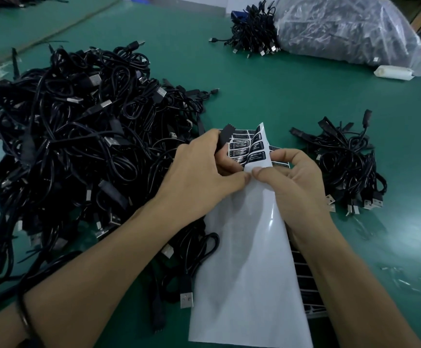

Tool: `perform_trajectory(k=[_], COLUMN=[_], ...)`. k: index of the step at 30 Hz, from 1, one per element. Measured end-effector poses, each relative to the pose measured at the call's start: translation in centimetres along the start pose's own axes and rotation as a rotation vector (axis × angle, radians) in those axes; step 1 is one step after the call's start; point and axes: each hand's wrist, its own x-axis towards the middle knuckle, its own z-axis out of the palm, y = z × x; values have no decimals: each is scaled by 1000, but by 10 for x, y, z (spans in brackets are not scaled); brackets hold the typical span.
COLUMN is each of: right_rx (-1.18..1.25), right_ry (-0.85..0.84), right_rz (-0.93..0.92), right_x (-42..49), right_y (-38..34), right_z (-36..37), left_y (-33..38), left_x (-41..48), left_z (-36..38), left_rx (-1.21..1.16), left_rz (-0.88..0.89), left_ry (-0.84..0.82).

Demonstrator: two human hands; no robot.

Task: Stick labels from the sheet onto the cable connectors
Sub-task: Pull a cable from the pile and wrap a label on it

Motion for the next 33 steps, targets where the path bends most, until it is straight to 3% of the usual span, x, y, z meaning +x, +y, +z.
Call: perform_trajectory(k=[18, 23, 29, 33], right_rx=[-37, -340, -917, -936], right_ry=[40, 212, 226, 160], right_rz=[-25, -122, -257, -456], right_x=[-3, -2, -5, -8], right_y=[-3, -3, 1, 0], right_z=[3, -6, -7, 3], left_y=[-4, -5, -5, 1], left_x=[4, 5, 5, 2], left_z=[0, -2, -2, -2], left_rx=[24, -38, -89, -73], left_rz=[-52, -105, -147, -135], left_ry=[102, 166, 187, 182])
